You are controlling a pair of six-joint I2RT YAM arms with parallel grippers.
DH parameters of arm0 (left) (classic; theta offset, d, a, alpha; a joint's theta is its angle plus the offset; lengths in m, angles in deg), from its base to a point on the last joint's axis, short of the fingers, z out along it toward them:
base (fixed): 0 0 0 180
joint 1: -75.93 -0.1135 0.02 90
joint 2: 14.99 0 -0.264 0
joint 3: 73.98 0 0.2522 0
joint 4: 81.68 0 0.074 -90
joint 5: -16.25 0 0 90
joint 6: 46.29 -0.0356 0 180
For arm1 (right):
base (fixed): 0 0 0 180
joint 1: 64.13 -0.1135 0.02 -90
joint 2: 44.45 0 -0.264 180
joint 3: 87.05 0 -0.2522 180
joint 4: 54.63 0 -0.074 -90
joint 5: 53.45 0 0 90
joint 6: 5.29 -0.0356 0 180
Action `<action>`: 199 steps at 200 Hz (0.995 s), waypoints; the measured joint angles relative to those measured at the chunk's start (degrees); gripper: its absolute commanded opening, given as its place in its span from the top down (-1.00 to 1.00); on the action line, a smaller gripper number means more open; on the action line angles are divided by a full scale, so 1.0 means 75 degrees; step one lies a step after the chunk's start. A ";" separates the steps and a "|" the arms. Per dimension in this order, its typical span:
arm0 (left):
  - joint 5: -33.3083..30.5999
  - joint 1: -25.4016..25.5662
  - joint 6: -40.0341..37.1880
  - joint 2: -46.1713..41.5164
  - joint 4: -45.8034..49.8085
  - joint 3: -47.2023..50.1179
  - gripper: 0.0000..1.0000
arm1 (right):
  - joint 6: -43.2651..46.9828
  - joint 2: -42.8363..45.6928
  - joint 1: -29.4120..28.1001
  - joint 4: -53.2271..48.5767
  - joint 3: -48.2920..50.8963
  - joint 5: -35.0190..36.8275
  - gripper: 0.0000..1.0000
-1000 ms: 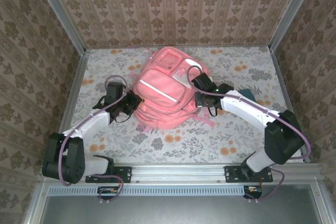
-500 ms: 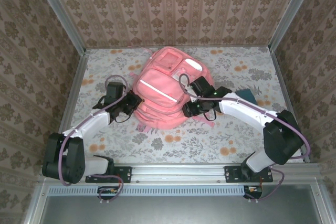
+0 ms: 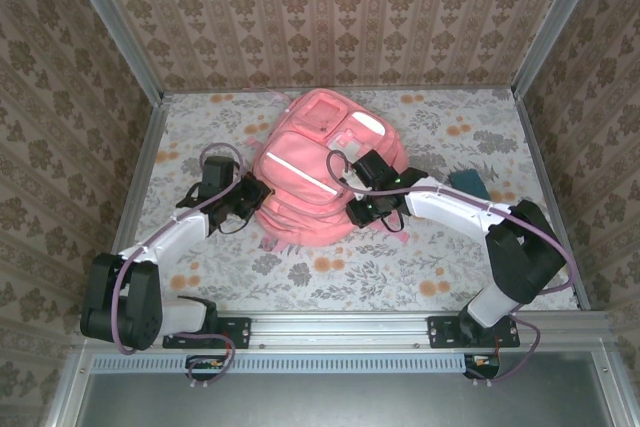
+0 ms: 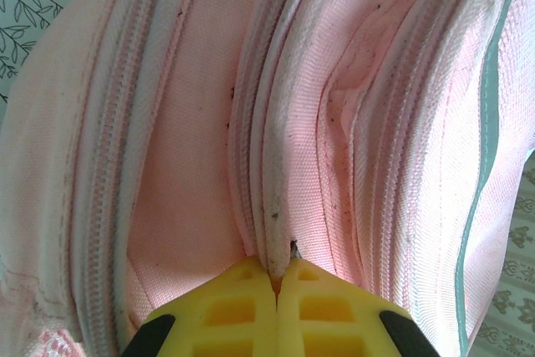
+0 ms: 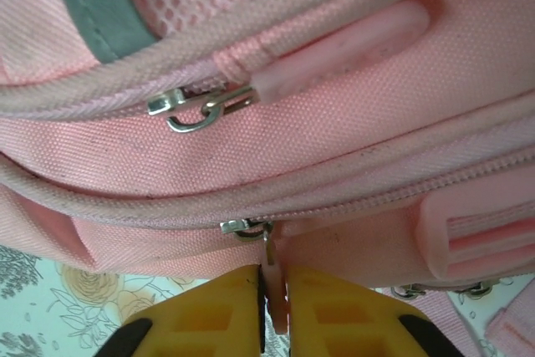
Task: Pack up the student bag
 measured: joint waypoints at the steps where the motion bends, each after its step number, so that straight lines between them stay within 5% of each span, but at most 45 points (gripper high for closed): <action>1: 0.0000 0.0000 0.0000 0.0000 0.0000 0.0000 1.00 | 0.0026 0.0000 -0.0006 0.0000 0.0000 0.0015 0.87; 21: -0.0003 0.0000 0.0000 0.0000 0.0003 0.0000 1.00 | -0.0015 0.0003 -0.0015 0.0003 0.0000 0.0341 1.00; 114: 0.0143 -0.0006 -0.0041 -0.0073 0.0070 0.0000 1.00 | -0.1346 0.0041 0.0664 -0.0358 -0.0513 0.1652 0.96; 161: 0.0236 -0.0114 -0.0425 -0.0428 0.0527 -0.0119 -0.14 | -0.1652 0.0038 0.0985 -0.0761 -0.0740 0.1652 0.84; 186: 0.0195 -0.0152 -0.0839 -0.0516 0.1023 -0.0493 -0.33 | -0.1667 0.0038 0.1428 -0.0973 -0.0743 0.1649 0.54; 199: 0.0169 -0.0154 -0.1134 -0.0516 0.1262 -0.0734 -0.38 | -0.1679 0.0047 0.1597 -0.1058 -0.0749 0.1620 0.23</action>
